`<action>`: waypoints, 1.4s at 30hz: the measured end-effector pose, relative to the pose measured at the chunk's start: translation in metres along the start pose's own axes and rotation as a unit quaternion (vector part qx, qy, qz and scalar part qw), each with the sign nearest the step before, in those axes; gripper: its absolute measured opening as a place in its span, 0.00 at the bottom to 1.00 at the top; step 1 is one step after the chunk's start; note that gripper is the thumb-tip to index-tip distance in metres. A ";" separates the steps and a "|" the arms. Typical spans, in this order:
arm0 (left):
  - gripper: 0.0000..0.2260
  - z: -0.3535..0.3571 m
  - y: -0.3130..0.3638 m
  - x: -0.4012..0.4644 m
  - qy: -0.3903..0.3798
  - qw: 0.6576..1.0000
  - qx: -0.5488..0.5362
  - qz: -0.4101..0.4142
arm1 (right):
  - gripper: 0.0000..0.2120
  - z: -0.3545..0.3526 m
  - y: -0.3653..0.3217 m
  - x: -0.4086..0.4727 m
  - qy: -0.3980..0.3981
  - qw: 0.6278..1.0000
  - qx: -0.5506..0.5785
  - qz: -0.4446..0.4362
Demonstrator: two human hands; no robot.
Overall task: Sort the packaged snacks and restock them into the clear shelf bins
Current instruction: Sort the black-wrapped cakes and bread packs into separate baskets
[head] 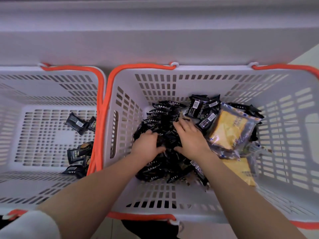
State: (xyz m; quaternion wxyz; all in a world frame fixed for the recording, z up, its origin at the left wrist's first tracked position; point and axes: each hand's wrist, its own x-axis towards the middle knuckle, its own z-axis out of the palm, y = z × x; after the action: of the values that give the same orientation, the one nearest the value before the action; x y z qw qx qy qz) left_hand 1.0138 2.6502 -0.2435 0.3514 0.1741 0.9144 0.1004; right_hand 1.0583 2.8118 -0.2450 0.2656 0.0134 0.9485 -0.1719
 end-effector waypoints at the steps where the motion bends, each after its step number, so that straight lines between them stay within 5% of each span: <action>1: 0.22 -0.004 0.003 0.001 0.053 0.998 -0.019 0.002 | 0.41 0.003 0.000 0.002 0.008 1.000 -0.017 0.000; 4: 0.21 -0.016 0.007 0.011 0.135 0.990 -0.033 0.015 | 0.35 0.004 0.002 0.004 0.061 0.995 -0.078 0.005; 9: 0.22 -0.018 0.004 0.026 0.052 0.998 0.021 0.024 | 0.27 0.000 0.009 0.005 0.047 0.995 -0.086 -0.027; 16: 0.27 -0.010 0.000 0.028 0.063 0.998 -0.002 0.016 | 0.28 0.007 0.008 -0.001 0.001 0.990 -0.132 -0.053; 21: 0.28 -0.010 -0.005 0.030 0.082 0.991 0.094 0.052 | 0.30 0.014 0.000 0.001 0.019 0.997 -0.078 0.015; 26: 0.32 -0.016 -0.004 0.037 0.011 0.990 0.104 0.098 | 0.39 0.024 -0.022 0.010 0.066 0.983 0.080 0.150; 32: 0.27 -0.033 -0.002 0.042 -0.008 0.989 0.125 0.076 | 0.34 0.028 -0.031 0.021 0.068 0.943 0.219 0.243; 37: 0.22 -0.042 0.007 0.035 0.001 0.989 0.134 0.058 | 0.28 0.034 -0.030 0.018 0.039 0.969 0.124 0.211; 42: 0.14 -0.061 0.023 0.018 0.111 0.978 0.144 0.104 | 0.29 0.037 -0.026 0.015 0.034 0.969 0.148 0.197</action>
State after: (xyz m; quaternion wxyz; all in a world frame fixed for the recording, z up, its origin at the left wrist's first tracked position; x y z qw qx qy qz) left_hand 0.9655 2.6747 -0.2029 0.2071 0.3045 0.9295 0.0220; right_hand 1.0604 2.7737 -0.2738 0.2565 0.2446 0.8999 -0.2541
